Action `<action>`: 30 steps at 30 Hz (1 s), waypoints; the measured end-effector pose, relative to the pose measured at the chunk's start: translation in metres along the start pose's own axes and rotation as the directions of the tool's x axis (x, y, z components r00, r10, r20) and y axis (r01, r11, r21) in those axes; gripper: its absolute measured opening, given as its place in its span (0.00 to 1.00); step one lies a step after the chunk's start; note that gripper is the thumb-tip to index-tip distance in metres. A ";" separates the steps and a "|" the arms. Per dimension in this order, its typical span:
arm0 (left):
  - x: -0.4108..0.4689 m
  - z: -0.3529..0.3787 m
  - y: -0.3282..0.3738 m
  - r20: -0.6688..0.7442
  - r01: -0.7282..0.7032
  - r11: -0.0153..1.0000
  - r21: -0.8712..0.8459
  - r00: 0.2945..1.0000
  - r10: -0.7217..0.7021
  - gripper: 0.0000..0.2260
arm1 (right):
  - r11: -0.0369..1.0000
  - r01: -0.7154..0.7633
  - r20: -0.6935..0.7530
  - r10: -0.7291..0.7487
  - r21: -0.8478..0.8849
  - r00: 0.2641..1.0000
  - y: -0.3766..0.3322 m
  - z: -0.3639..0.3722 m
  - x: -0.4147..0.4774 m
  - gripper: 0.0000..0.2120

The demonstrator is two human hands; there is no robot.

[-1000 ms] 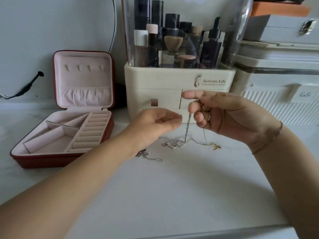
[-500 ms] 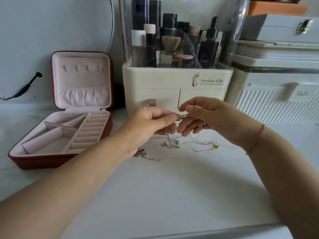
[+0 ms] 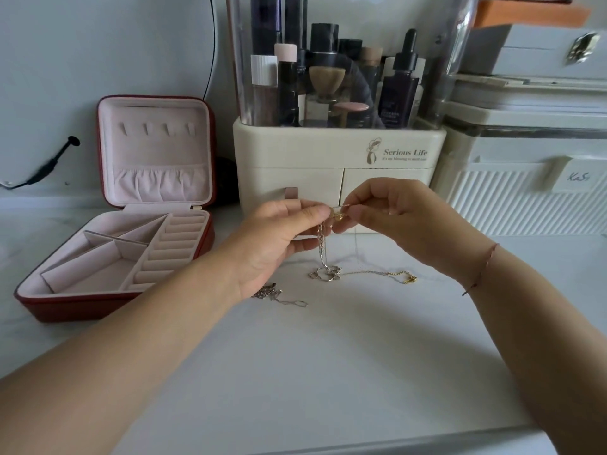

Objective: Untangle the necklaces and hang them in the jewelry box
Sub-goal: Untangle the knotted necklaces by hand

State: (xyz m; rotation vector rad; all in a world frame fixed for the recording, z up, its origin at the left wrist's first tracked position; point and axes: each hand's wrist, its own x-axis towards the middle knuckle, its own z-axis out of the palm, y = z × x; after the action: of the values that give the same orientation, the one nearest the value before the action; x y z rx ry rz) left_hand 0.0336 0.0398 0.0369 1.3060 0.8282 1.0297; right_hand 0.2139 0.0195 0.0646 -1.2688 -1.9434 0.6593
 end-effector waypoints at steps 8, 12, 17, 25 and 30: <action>-0.004 0.002 0.000 0.104 0.013 0.993 0.120 0.994 -0.026 0.04 | 0.904 -0.090 0.032 0.085 0.418 0.996 0.003 0.006 0.004 0.08; -0.003 0.001 0.000 0.112 -0.010 0.995 0.100 0.994 -0.001 0.07 | 0.784 -0.144 0.074 0.125 0.604 0.989 0.004 0.003 0.005 0.09; -0.002 -0.001 0.000 0.105 -0.035 0.997 0.066 0.994 0.028 0.08 | 0.749 -0.153 0.076 0.137 0.645 0.988 0.005 0.001 0.005 0.06; -0.001 0.000 0.001 0.119 -0.028 0.999 0.030 0.993 0.025 0.07 | 0.815 -0.139 0.034 0.145 0.563 0.989 0.008 0.005 0.007 0.08; 0.002 -0.004 0.002 0.163 0.036 0.989 -0.142 0.986 -0.012 0.04 | 0.831 -0.154 0.002 0.181 0.535 0.984 0.010 0.003 0.007 0.08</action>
State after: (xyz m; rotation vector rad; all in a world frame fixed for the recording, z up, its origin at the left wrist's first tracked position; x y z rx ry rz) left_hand 0.0306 0.0426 0.0387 1.2350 0.6329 0.9333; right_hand 0.2153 0.0295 0.0576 -1.0840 -1.4613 1.1557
